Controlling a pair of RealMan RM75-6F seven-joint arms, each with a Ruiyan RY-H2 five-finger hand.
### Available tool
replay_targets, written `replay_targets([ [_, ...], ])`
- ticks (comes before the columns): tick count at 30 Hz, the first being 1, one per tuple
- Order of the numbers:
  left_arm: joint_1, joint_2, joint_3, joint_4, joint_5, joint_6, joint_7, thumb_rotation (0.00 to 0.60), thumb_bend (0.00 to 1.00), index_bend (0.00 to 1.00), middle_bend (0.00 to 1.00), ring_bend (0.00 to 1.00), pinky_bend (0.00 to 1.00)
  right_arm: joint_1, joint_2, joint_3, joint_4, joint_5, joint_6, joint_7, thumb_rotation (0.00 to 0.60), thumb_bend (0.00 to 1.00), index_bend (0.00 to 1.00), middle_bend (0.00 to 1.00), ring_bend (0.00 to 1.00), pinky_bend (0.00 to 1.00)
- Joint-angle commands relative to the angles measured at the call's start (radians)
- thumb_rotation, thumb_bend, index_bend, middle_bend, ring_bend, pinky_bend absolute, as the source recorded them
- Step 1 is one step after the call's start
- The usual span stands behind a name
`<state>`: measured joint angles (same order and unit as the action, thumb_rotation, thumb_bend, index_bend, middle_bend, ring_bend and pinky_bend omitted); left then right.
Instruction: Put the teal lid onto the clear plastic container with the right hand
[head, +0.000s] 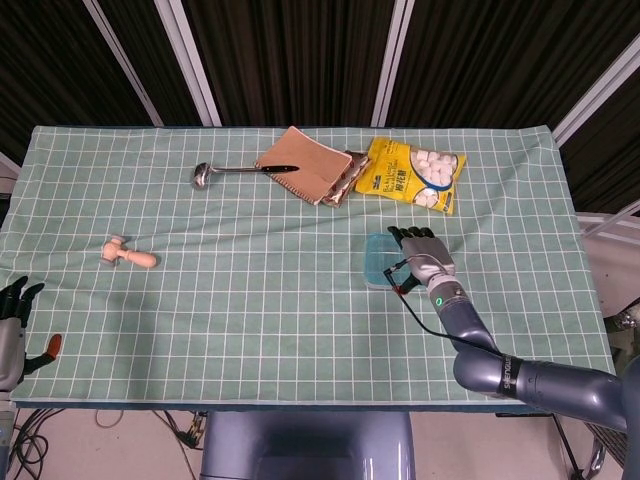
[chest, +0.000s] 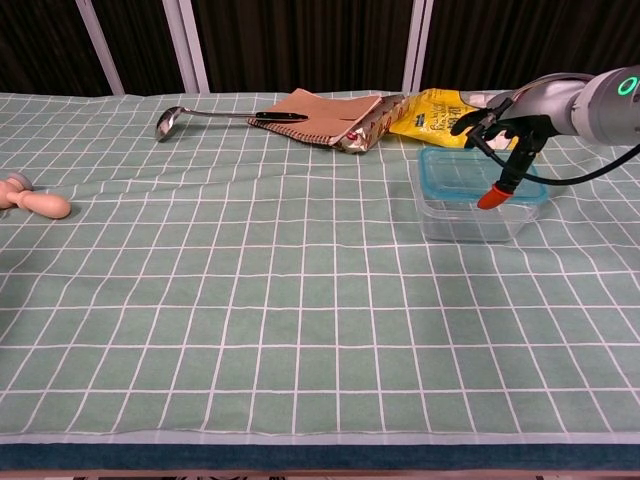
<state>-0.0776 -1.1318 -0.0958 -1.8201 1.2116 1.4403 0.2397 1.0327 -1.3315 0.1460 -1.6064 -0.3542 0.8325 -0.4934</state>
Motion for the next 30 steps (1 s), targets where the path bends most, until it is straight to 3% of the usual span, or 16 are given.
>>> replay_targets([
  [1, 0.0, 0.0, -0.001, 0.0, -0.002, 0.0, 0.0, 0.6, 0.35, 0.13, 0.0, 0.0, 0.0, -0.001, -0.009, 0.003, 0.002, -0.019, -0.012, 0.014, 0.6, 0.29, 0.0, 0.48, 0.06, 0.0],
  [12, -0.001, 0.003, -0.004, 0.002, -0.007, 0.001, -0.006, 0.6, 0.35, 0.13, 0.0, 0.0, 0.0, -0.029, -0.062, -0.003, 0.064, -0.146, -0.01, 0.069, 0.6, 0.29, 0.0, 0.48, 0.06, 0.0],
  [30, -0.003, 0.002, -0.004, 0.004, -0.013, 0.002, -0.001, 0.6, 0.35, 0.13, 0.0, 0.0, 0.0, -0.048, -0.054, -0.003, 0.085, -0.167, -0.024, 0.099, 0.6, 0.29, 0.0, 0.48, 0.06, 0.0],
])
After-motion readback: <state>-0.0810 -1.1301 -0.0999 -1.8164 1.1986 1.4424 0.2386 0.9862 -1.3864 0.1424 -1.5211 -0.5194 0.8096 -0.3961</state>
